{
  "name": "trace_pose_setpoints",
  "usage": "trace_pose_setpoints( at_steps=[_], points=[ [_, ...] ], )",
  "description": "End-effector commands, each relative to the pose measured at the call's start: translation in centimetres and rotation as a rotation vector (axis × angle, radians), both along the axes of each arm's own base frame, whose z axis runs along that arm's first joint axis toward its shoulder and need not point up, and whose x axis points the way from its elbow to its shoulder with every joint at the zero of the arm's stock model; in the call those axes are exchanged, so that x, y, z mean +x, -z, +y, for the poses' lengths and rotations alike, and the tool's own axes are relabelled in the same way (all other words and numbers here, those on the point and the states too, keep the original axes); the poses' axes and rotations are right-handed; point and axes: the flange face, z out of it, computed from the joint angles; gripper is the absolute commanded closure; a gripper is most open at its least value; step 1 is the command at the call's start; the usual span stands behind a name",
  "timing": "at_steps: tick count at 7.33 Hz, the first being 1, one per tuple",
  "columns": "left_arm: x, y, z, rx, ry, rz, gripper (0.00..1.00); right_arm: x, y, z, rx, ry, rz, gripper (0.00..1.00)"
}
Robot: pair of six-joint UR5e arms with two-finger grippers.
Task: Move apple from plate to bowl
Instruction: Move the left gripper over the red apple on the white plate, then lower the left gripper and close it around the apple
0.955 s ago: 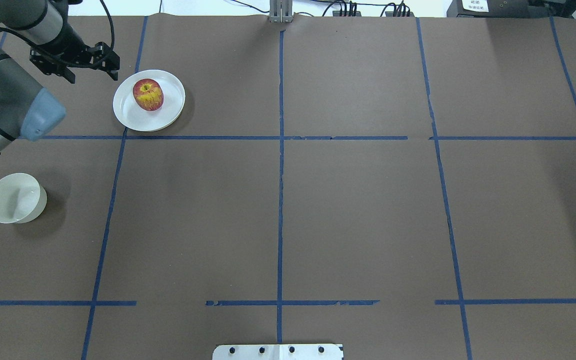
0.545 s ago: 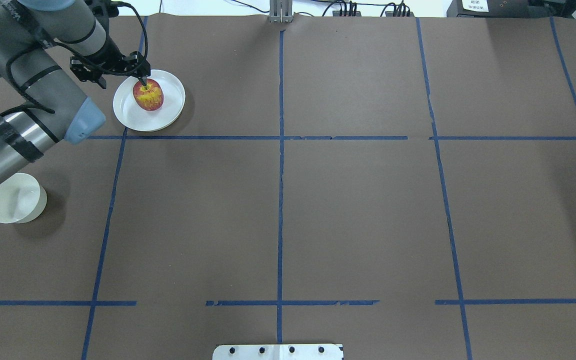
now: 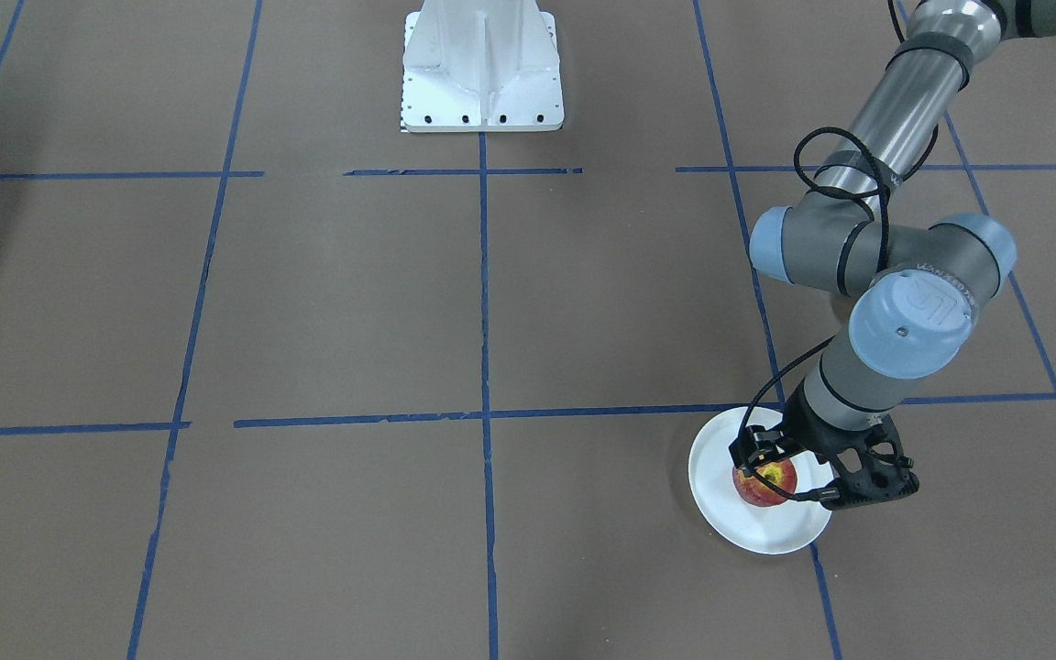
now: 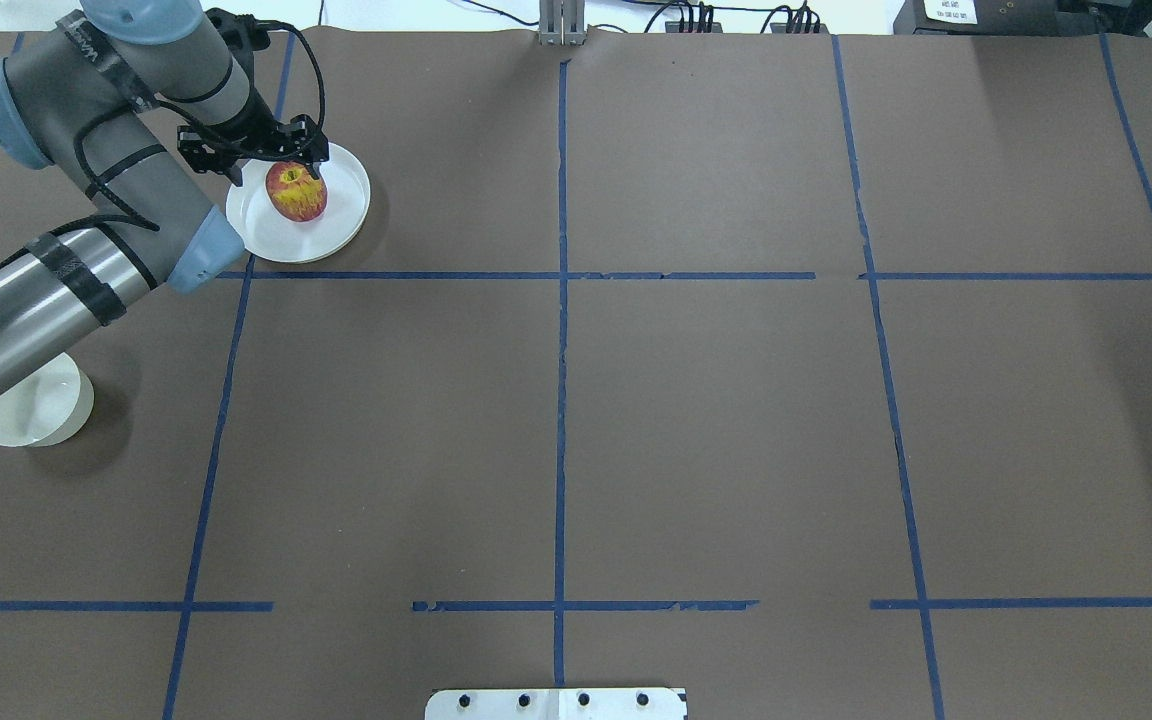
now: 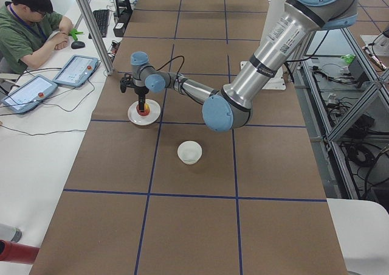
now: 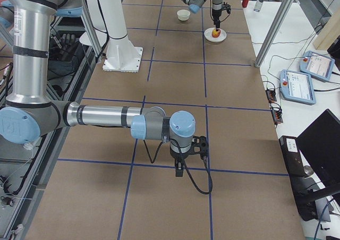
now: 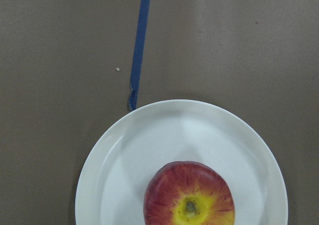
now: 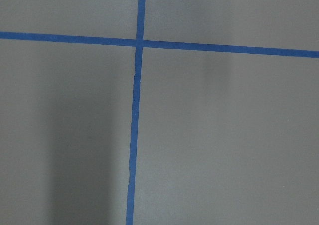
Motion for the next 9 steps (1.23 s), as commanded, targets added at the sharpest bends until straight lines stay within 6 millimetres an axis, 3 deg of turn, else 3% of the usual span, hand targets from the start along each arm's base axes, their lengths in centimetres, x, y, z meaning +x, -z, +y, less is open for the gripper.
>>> trace_pose_setpoints(
  at_steps=[1, 4, 7, 9],
  points=[
    [1.0, -0.1, 0.2, 0.004, -0.002, 0.005, 0.0, 0.0, 0.0, 0.0, 0.0, 0.0, 0.001, 0.0],
    [2.7, -2.6, 0.1, 0.012, -0.006, 0.012, 0.0, 0.0, 0.0, 0.0, 0.0, 0.0, 0.0, 0.0],
    [3.6, -2.8, 0.4, 0.022, -0.006, 0.001, 0.01, 0.0, 0.0, 0.0, 0.0, 0.0, 0.001, 0.0],
    [3.8, -2.7, 0.5, 0.025, -0.009, 0.003, 0.23, 0.0, 0.0, 0.0, 0.001, 0.001, 0.001, 0.0]
  ],
)
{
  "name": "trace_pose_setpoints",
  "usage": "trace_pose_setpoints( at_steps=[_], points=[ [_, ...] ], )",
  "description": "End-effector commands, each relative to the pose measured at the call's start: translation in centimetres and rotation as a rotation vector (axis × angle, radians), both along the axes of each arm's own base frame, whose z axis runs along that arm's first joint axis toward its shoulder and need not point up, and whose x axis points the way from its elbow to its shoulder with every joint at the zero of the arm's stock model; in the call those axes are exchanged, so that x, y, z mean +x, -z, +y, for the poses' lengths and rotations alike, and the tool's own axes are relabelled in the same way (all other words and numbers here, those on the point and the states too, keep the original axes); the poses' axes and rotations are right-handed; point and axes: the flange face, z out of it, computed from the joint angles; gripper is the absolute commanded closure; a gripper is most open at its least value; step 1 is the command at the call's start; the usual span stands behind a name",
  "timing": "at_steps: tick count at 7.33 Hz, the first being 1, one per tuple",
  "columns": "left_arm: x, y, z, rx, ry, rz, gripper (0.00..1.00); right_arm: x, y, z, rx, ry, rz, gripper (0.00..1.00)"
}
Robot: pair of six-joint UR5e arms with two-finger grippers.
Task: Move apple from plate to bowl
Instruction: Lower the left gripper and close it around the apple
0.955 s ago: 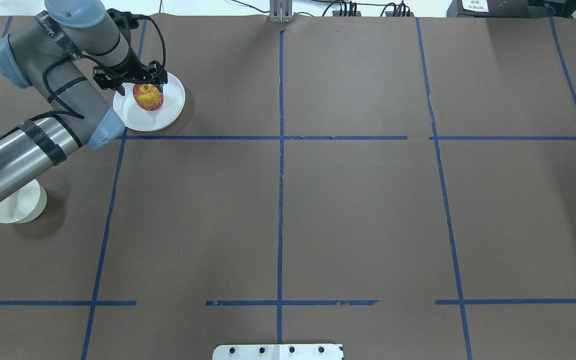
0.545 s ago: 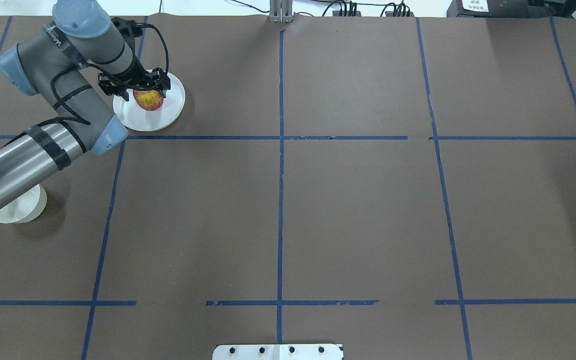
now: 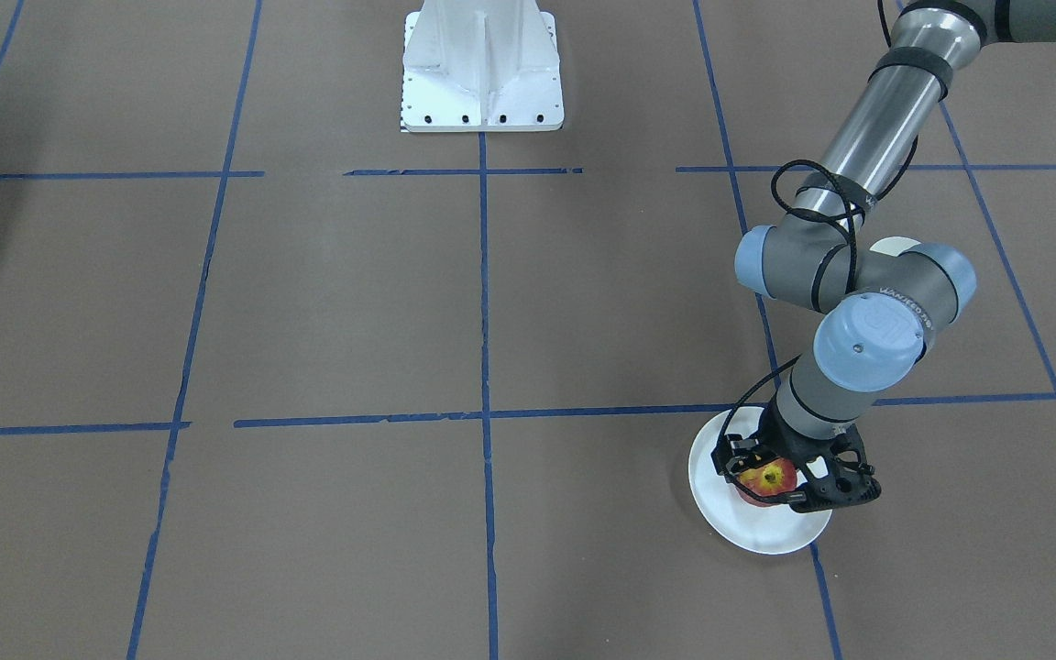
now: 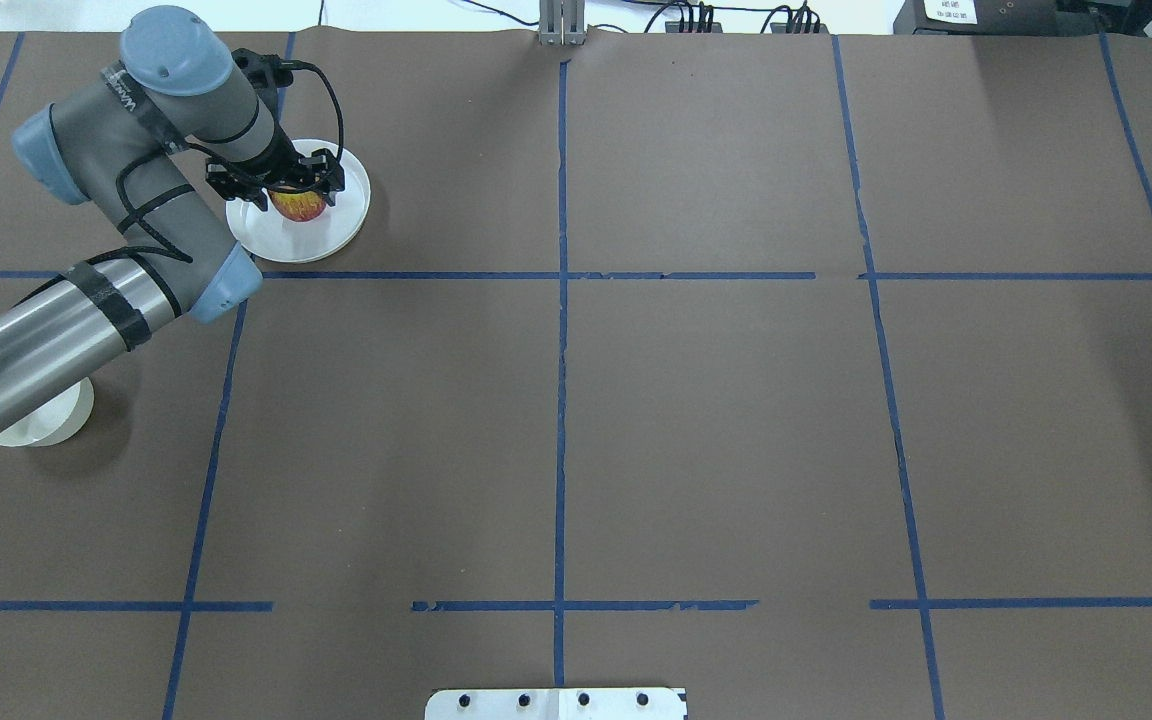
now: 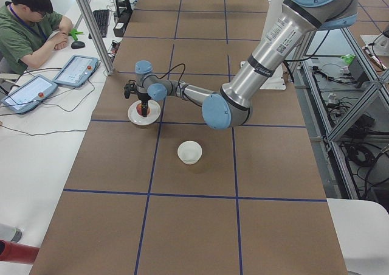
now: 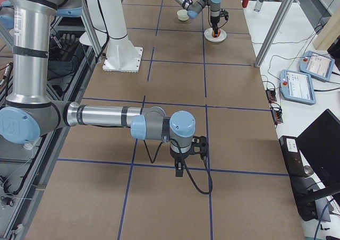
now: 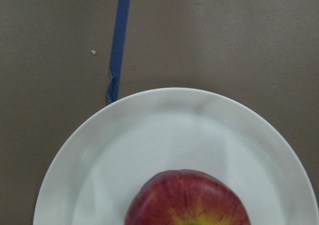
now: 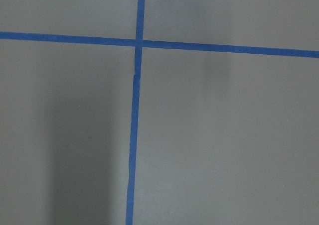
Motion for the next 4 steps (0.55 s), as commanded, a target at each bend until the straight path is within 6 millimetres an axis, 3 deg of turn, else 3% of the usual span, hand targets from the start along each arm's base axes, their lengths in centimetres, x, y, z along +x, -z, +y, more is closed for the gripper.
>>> trace_pose_setpoints(
  at_steps=[1, 2, 3, 4],
  points=[
    [0.2, 0.2, 0.0, 0.002, -0.002, 0.002, 0.38, 0.0, 0.0, 0.0, 0.0, 0.0, 0.0, 0.0],
    [0.2, 0.3, 0.0, 0.004, -0.002, 0.003, 0.51, 0.0, 0.0, 0.0, 0.0, 0.0, 0.0, 0.0],
    [-0.3, 0.9, -0.1, 0.011, 0.005, 0.011, 0.55, 0.0, 0.0, 0.0, 0.0, 0.0, 0.0, 0.0],
    [-2.3, 2.9, -0.5, 0.038, 0.023, 0.03, 0.55, 0.0, 0.0, 0.0, 0.0, 0.0, 0.0, 0.0]
  ],
)
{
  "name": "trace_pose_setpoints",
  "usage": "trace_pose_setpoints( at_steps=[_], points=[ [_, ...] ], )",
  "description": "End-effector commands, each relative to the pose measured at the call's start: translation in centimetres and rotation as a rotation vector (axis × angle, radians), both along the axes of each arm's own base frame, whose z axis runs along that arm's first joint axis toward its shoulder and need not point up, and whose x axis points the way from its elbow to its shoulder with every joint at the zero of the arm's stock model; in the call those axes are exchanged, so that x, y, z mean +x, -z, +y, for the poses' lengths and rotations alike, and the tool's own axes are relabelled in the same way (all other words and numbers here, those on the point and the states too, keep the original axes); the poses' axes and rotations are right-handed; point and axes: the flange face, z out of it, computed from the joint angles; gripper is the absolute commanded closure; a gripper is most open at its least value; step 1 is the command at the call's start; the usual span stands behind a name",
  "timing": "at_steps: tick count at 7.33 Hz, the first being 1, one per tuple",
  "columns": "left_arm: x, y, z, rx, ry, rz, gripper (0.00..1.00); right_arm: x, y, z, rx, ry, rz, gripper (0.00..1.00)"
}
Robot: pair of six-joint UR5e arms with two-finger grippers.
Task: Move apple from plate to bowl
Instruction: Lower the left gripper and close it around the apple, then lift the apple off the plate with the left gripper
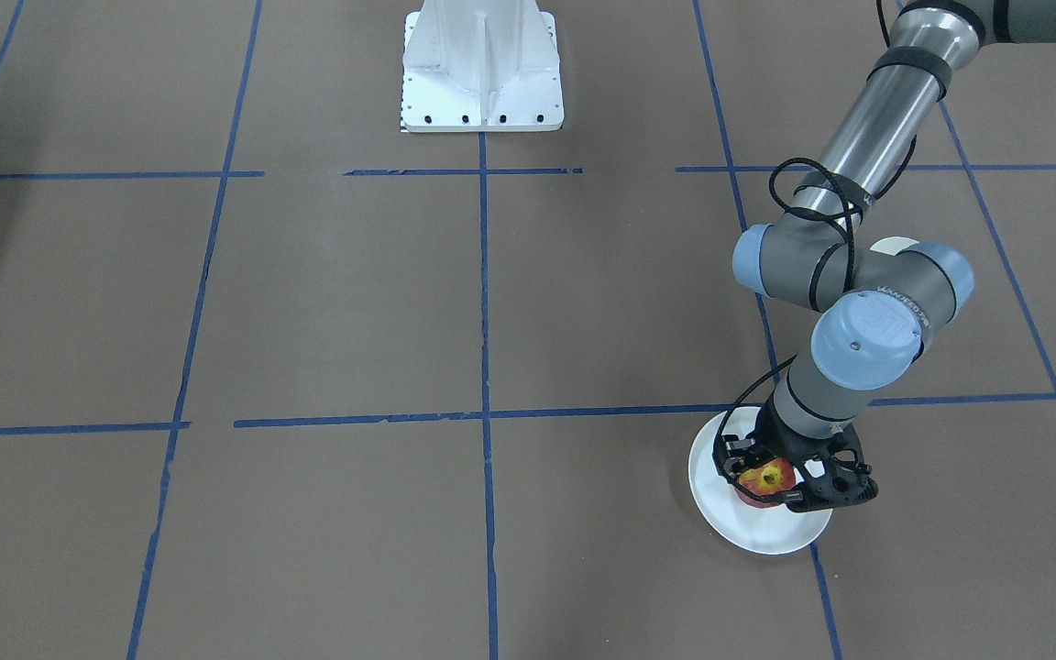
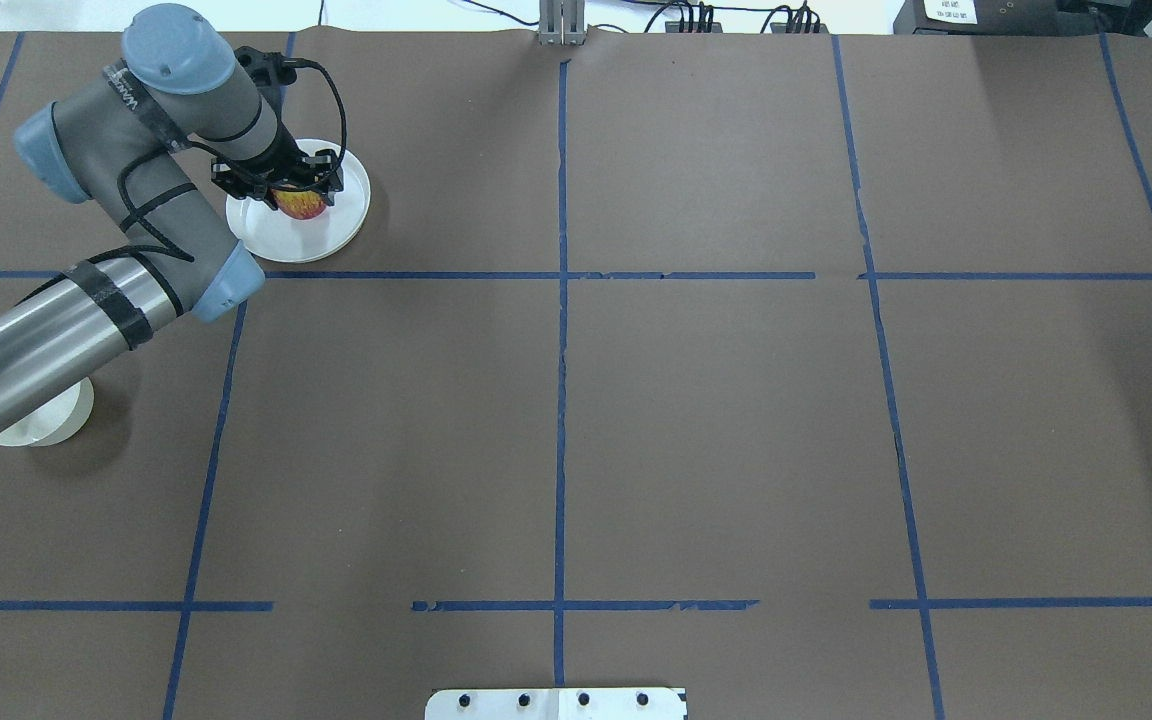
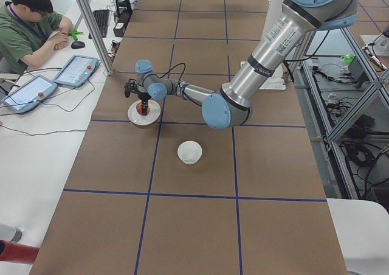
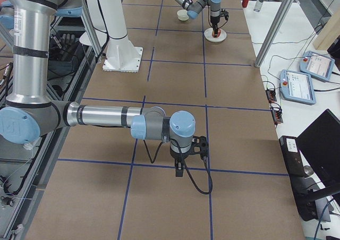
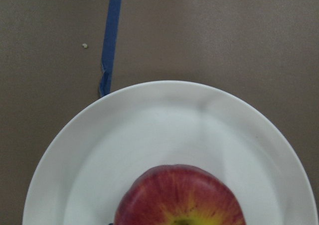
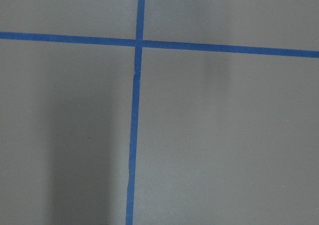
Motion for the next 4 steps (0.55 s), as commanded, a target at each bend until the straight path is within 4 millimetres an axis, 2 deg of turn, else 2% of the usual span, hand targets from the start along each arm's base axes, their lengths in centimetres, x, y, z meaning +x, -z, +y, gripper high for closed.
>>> trace_pose_setpoints(
  at_steps=[1, 2, 3, 4],
  points=[
    [-4.7, 2.7, -0.1, 0.048, 0.042, 0.039, 0.54, 0.0, 0.0, 0.0, 0.0, 0.0, 0.0, 0.0],
    [-8.3, 3.4, 1.4, 0.068, 0.06, 0.047, 0.54, 0.0, 0.0, 0.0, 0.0, 0.0, 0.0, 0.0],
    [-11.7, 4.2, 4.3, 0.083, 0.039, 0.055, 0.54, 0.0, 0.0, 0.0, 0.0, 0.0, 0.0, 0.0],
    [-14.7, 4.0, 7.9, 0.115, -0.012, 0.033, 0.54, 0.0, 0.0, 0.0, 0.0, 0.0, 0.0, 0.0]
  ],
)
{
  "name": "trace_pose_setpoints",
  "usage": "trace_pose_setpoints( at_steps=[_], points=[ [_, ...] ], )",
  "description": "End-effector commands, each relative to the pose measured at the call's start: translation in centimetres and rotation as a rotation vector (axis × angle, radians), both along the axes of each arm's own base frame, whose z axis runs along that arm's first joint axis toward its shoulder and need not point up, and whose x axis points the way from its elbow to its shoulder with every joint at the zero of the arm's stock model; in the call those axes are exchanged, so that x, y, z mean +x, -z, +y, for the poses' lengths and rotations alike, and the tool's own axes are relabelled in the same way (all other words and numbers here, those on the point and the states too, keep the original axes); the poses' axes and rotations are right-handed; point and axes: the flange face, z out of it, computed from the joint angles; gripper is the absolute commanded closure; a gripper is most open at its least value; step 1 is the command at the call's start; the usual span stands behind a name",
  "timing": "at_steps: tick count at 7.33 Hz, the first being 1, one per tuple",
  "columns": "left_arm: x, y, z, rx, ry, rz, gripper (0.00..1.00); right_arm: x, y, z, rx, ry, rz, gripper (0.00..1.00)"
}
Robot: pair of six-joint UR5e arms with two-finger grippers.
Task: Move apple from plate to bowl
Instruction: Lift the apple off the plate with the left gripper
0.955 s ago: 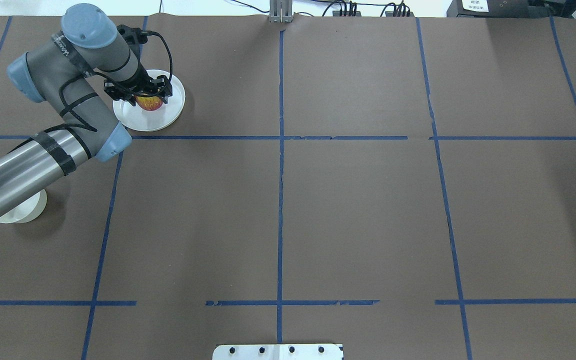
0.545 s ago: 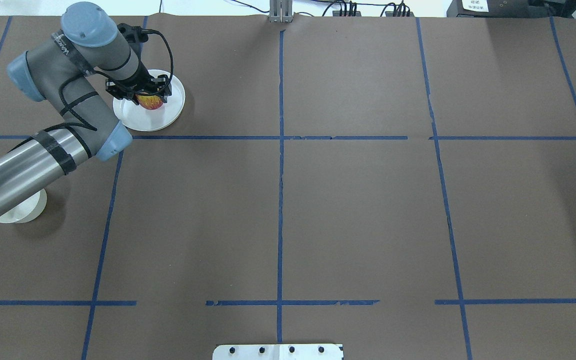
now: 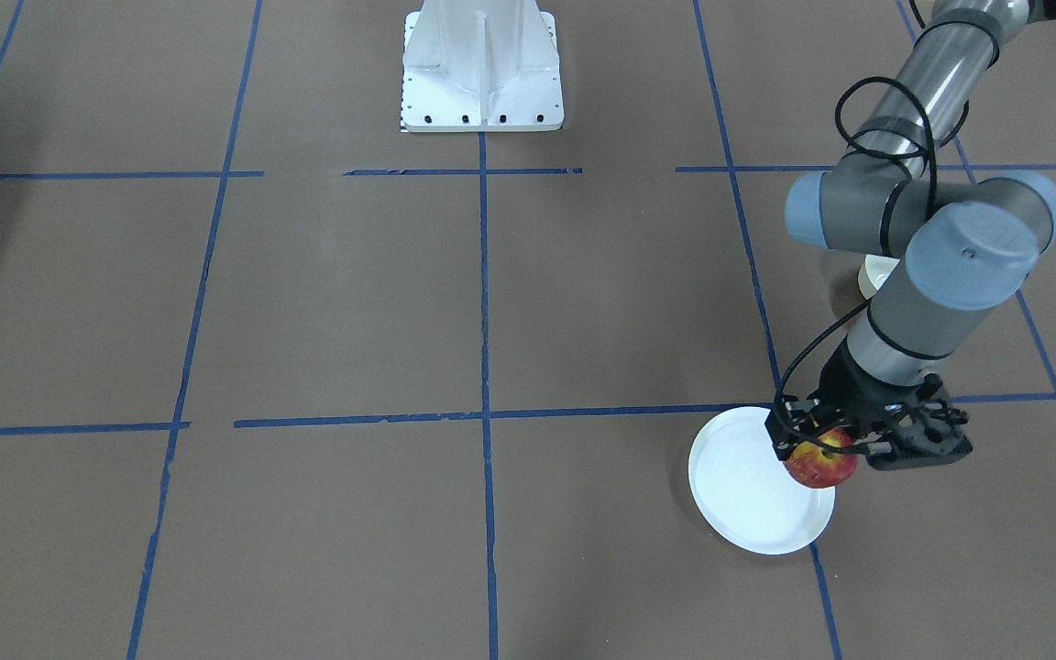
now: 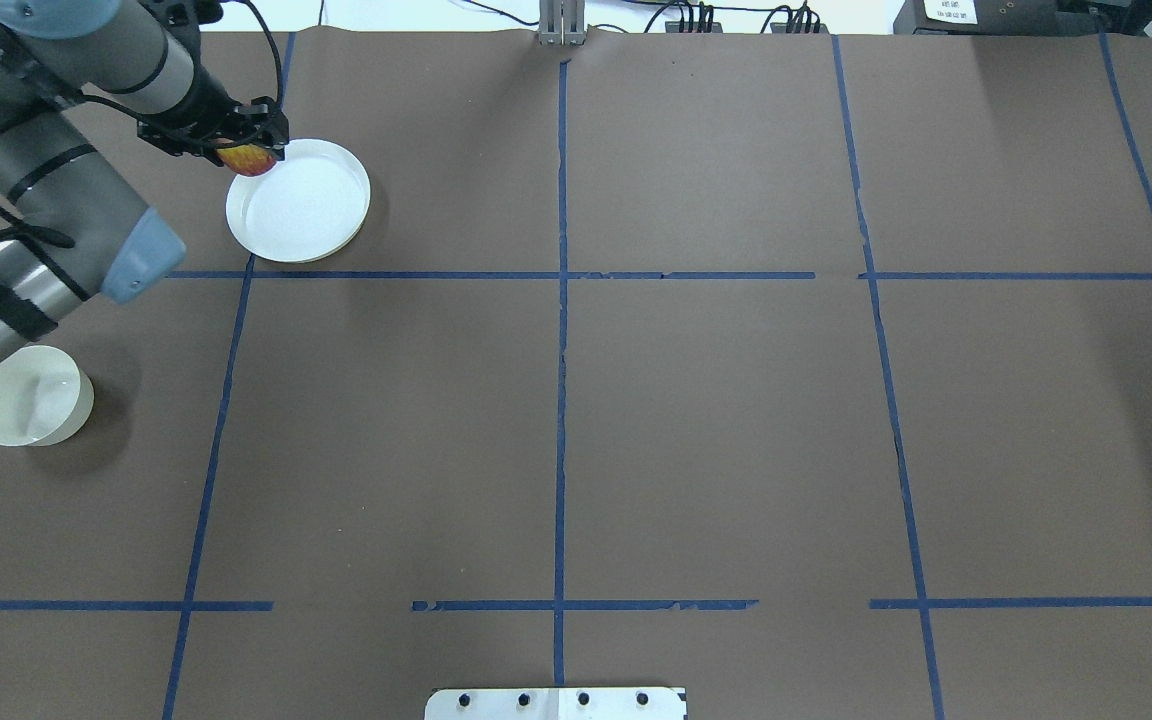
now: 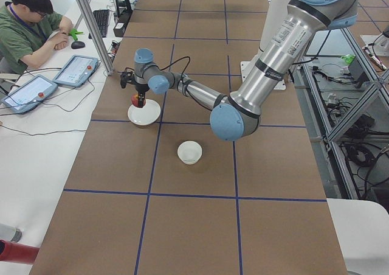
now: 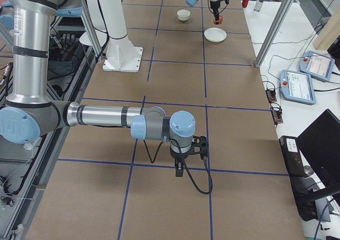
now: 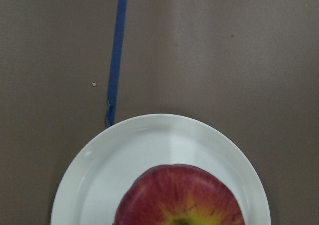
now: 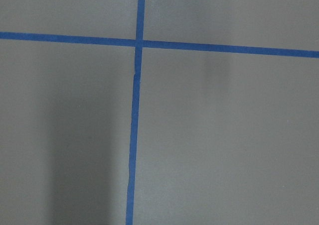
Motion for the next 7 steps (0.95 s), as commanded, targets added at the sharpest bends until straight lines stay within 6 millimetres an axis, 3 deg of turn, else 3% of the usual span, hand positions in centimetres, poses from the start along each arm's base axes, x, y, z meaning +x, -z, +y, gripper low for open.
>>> trace_pose_setpoints(
  at_steps=[1, 2, 5, 7],
  points=[
    [-7.1, -0.4, 8.3, 0.06, -0.064, -0.033, 0.54, 0.0, 0.0, 0.0, 0.0, 0.0, 0.0, 0.0],
    [-10.3, -1.9, 11.6, 0.079, -0.071, -0.046, 0.53, 0.0, 0.0, 0.0, 0.0, 0.0, 0.0, 0.0],
    [-20.5, -9.5, 20.3, 0.095, -0.088, -0.138, 0.54, 0.0, 0.0, 0.0, 0.0, 0.0, 0.0, 0.0],
    [-22.4, -14.7, 23.9, 0.158, -0.065, -0.106, 0.51, 0.0, 0.0, 0.0, 0.0, 0.0, 0.0, 0.0]
  ],
)
